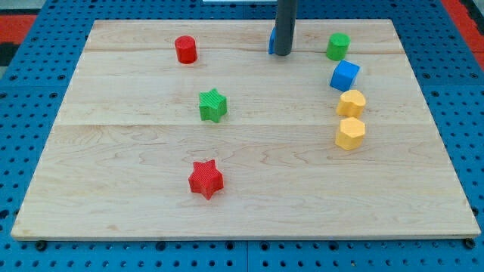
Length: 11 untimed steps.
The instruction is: Slide the blue triangle towards the top right
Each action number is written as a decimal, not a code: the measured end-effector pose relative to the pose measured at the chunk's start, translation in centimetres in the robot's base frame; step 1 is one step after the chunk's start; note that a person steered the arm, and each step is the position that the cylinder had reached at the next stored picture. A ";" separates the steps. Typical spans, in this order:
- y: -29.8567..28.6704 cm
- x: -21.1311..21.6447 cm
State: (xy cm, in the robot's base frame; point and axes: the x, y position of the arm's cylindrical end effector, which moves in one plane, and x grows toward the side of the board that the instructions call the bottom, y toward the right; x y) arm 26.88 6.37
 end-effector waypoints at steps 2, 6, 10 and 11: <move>-3.3 -2.9; -2.7 -4.8; 4.5 -3.4; 6.6 -3.4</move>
